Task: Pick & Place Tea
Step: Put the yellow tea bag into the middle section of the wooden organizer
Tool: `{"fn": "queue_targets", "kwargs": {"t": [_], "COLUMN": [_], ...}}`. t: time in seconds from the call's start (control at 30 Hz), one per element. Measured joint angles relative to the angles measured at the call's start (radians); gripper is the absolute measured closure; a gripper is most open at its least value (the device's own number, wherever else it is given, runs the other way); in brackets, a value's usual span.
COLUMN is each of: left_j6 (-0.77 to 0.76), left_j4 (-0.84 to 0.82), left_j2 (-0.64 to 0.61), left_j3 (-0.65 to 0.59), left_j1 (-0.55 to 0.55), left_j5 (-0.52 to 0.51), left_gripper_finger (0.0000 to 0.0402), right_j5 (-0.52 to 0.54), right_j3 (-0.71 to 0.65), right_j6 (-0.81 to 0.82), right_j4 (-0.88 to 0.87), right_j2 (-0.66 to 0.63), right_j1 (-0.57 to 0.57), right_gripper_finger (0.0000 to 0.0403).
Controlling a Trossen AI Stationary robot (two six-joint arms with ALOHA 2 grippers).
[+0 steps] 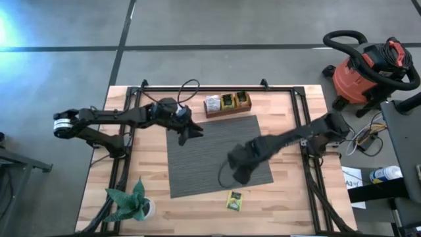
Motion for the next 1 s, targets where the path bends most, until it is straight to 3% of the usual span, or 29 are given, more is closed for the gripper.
{"fn": "queue_targets", "kwargs": {"t": [0.1, 0.3, 0.57, 1.0], "left_j6": [-0.060, -0.166, -0.282, -0.400], "left_j4": [0.050, 0.162, 0.171, 0.170], "left_j2": [0.001, 0.057, 0.222, 0.602], "left_j3": [0.000, 0.015, 0.066, 0.323], "left_j1": [-0.072, -0.286, -0.539, -0.671], "left_j5": [-0.045, -0.342, -0.585, -0.613], "left_gripper_finger": [0.0251, 0.0251, 0.0251, 0.0251], "right_j5": [0.000, -0.031, 0.000, 0.053], "right_j3": [-0.078, -0.234, -0.378, -0.412], "right_j6": [0.058, 0.154, 0.266, 0.243], "right_j4": [0.103, 0.313, 0.607, 0.679], "right_j2": [-0.008, -0.038, -0.081, -0.043], "right_j1": [0.064, 0.185, 0.286, 0.292], "right_gripper_finger": [0.0329, 0.0333, 0.0316, 0.0277]}}
